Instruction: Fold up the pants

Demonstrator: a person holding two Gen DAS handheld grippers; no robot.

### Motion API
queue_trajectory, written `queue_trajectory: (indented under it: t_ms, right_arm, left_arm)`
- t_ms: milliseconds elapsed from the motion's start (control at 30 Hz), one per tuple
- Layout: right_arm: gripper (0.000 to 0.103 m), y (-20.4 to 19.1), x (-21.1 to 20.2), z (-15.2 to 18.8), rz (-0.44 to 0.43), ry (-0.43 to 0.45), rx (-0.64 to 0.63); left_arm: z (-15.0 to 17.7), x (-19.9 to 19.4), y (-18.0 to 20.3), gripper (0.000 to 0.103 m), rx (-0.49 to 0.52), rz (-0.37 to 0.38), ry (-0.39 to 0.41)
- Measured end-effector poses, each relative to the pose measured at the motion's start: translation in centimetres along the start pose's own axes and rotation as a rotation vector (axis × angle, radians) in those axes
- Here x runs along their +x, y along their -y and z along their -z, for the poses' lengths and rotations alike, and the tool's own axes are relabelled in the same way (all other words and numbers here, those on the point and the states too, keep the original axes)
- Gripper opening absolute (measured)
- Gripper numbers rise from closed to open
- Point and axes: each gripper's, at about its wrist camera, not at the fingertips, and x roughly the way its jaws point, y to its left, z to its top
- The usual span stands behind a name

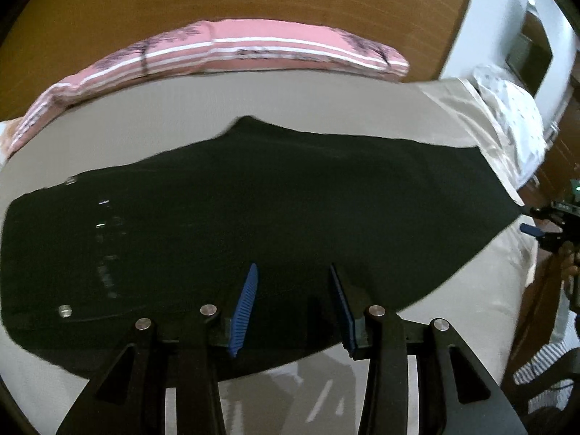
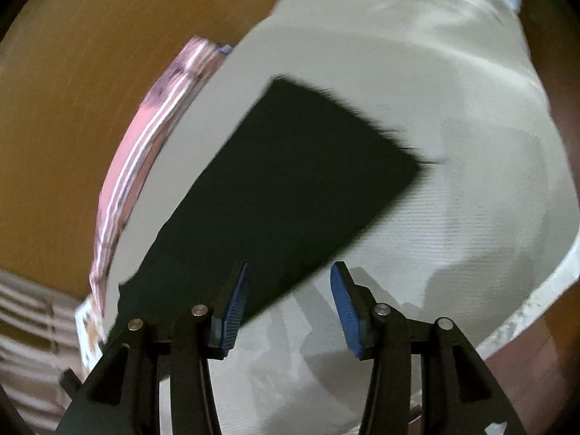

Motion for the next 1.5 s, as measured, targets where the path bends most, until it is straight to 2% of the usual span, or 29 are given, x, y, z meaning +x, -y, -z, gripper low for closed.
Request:
queue_trajectory:
  t_ms: [133, 200, 367, 500, 600, 733, 800, 867, 1000, 1167, 1367, 1500]
  right_arm:
    - [0.043, 2.7, 0.4, -0.9, -0.035, 0.011, 0.062]
    - [0.042, 3.9, 0.6, -1.6, -0.083, 0.032, 0.096]
    - [0.031, 4.9, 1.6, -3.0, -0.117, 0.087, 0.121]
    - [0.016, 5.8, 2.7, -4.4, -0.154, 0.125, 0.151]
    - [0.013, 6.2, 3.3, -5.1, -0.187, 0.122, 0.177]
    - [0.011, 5.0, 2.9, -5.0, -0.186, 0.109, 0.187]
    - [0.011, 3.6, 2.5, -5.2, -0.229, 0.116, 0.182]
    - [0.011, 1.2, 2.0, -5.3, -0.270, 0.113, 0.156]
    - [0.011, -6.2, 2.6, -4.8, -0.325, 0.062, 0.025]
    - [0.011, -16.1, 6.4, -2.2, -0.373, -0.056, -0.153]
    - [0.011, -25.7, 12.6, 4.2, -0.446, -0.237, -0.282]
    - [0.011, -29.3, 15.5, 9.3, -0.444, -0.361, -0.370]
  left_arm:
    - [-0.7, 1.2, 2.8, 0.043, 0.031, 0.028, -0.025]
    - [-0.7, 1.9, 4.2, 0.043, 0.059, 0.030, -0.035]
    - [-0.4, 3.8, 6.6, 0.043, 0.102, 0.028, -0.077]
    - [-0.2, 5.2, 6.9, 0.043, 0.093, 0.020, -0.102]
    - [-0.1, 5.6, 6.9, 0.043, 0.093, 0.007, -0.089]
    - [-0.3, 6.0, 6.9, 0.043, 0.103, 0.004, -0.079]
    - [-0.5, 5.8, 6.4, 0.043, 0.077, 0.022, -0.079]
    - [-0.7, 5.3, 5.2, 0.043, 0.006, 0.065, -0.074]
    - [-0.9, 3.3, 2.5, 0.043, -0.080, 0.075, -0.025]
    - [-0.6, -0.1, -1.7, 0.043, -0.164, 0.060, 0.043]
    - [1.4, -2.7, -6.2, 0.043, -0.254, 0.022, 0.078]
    - [2.8, -3.4, -8.2, 0.043, -0.309, 0.032, 0.078]
